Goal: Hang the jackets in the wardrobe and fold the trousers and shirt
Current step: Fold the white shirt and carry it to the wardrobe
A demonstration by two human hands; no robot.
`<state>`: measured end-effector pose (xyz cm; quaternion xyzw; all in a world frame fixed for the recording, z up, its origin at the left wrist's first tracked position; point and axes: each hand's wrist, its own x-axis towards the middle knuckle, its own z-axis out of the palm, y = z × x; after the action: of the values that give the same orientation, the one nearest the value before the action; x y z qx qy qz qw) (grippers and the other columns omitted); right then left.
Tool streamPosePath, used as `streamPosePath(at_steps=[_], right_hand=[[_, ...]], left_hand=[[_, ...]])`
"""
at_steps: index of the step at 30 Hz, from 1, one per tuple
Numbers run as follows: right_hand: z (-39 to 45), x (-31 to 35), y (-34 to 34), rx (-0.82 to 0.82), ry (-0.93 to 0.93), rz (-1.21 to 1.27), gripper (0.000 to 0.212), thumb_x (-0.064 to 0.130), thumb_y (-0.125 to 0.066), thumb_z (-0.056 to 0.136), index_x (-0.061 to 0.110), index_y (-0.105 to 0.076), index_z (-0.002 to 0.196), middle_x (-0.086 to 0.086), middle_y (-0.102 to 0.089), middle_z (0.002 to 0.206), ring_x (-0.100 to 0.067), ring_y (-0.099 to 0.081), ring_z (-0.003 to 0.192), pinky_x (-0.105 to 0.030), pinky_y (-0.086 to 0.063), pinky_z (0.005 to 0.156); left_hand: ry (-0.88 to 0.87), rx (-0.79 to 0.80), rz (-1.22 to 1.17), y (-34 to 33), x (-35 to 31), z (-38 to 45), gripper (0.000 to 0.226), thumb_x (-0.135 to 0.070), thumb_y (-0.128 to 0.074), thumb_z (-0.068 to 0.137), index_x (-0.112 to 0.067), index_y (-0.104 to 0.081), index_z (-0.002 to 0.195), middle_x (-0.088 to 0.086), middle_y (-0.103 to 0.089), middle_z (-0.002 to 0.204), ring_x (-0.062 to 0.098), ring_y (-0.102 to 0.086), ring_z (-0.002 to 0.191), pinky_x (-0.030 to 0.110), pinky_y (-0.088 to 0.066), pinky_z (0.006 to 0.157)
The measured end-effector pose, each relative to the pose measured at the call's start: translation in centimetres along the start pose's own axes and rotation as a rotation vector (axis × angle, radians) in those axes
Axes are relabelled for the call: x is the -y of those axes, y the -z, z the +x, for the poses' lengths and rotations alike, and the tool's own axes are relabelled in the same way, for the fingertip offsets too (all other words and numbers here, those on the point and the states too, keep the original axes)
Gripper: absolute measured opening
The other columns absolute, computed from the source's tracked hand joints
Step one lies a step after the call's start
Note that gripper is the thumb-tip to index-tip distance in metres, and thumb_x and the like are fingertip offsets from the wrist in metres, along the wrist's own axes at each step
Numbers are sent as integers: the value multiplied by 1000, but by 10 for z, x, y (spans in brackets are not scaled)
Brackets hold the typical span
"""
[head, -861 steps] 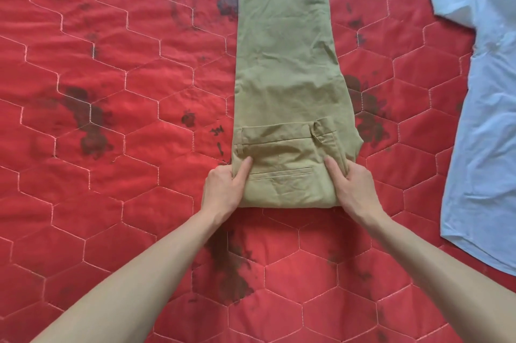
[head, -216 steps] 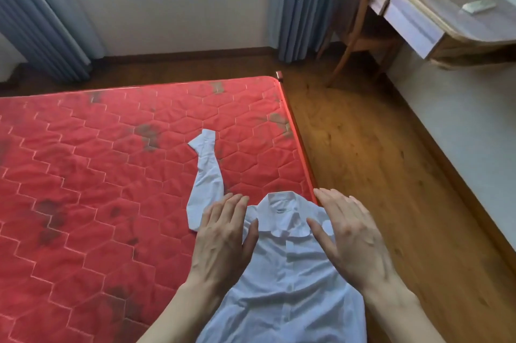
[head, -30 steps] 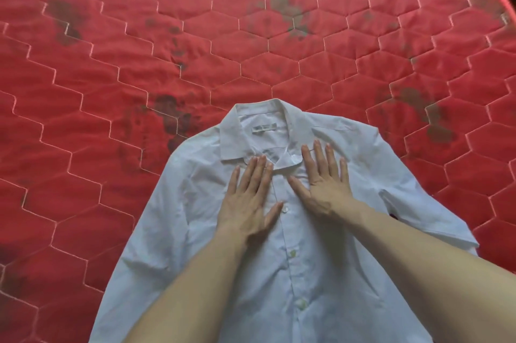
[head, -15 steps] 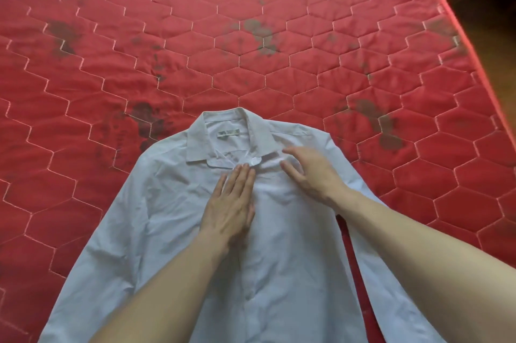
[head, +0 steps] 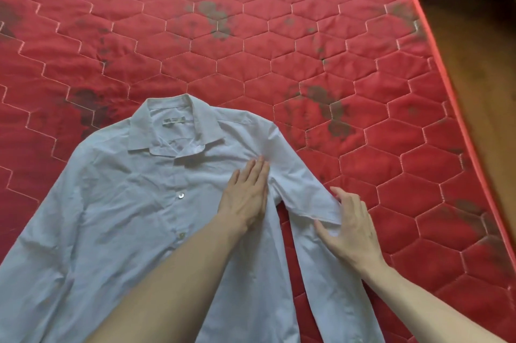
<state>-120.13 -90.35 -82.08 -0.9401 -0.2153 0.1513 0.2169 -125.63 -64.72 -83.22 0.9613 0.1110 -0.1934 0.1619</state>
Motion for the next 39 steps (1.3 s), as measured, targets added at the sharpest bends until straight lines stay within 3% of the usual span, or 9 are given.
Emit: streamPosePath(at_steps=[7,12,15,19,23,26,31,36,39], right_hand=[[-2,-14,24,185,86,76,85,-7,-66,80,31,-44,153,5,-65,136,-28,-70,103,-41,-57,80],[54,-44,95,11,353,-431,93,-30,-65,51,6,-66,137,-12,-59,80,-38,-58,56,-49,-52,47],[94,-67,137,-55,195,-720,57,-14,-73,60,6,-72,114,-13,-59,81,-38,-59,65,-48,-51,56],[122,-95,165,29,-122,-956,32,13,-59,91,20,-62,122,-5,-67,104,-32,-62,94,-40,-43,79],[136,-120,176,-385,-299,-667,27,-6,-55,89,3,-62,113,-28,-65,98,-47,-57,92,-53,-43,81],[141,-134,181,-558,-492,-446,52,-9,-53,92,14,-53,138,-26,-59,123,-46,-53,113,-56,-42,93],[127,-162,160,-147,-924,-220,97,12,-63,96,32,2,165,-17,-22,160,-41,-34,140,-56,-37,109],[115,-192,142,-247,-1040,28,63,23,-41,106,20,-15,163,-15,-27,164,-37,-28,148,-52,-27,116],[118,-208,143,-338,-1094,124,71,48,-38,107,12,-16,164,-18,-30,164,-36,-23,151,-53,-26,117]], left_hand=[[-10,-11,21,5,8,11,65,-42,-21,111,-20,5,167,-3,14,174,13,15,160,42,2,130],[-105,122,215,20,26,12,76,-56,-21,107,-23,17,164,-4,28,169,15,21,158,44,4,129],[-145,160,261,29,32,19,74,-60,-14,106,-25,17,164,-2,22,172,16,18,159,49,6,129],[-134,156,316,27,29,26,71,-58,-9,105,-23,-5,166,2,1,175,20,2,161,52,5,128],[-149,-42,295,26,11,32,65,-48,-16,101,-11,-54,138,12,-48,150,33,-46,136,53,-26,119],[-172,-235,242,23,-1,47,53,-38,-30,97,-4,-64,120,18,-61,127,37,-58,114,54,-43,106],[-152,-281,171,14,-8,69,67,-39,-31,98,-1,-52,149,20,-51,153,39,-48,143,60,-35,116],[-26,-219,136,5,-15,81,76,-52,-20,100,-12,-30,163,11,-22,172,35,-14,160,64,-17,122],[88,-237,70,-2,-23,88,76,-58,-15,99,-23,-19,166,9,-8,175,34,1,161,65,-7,123]])
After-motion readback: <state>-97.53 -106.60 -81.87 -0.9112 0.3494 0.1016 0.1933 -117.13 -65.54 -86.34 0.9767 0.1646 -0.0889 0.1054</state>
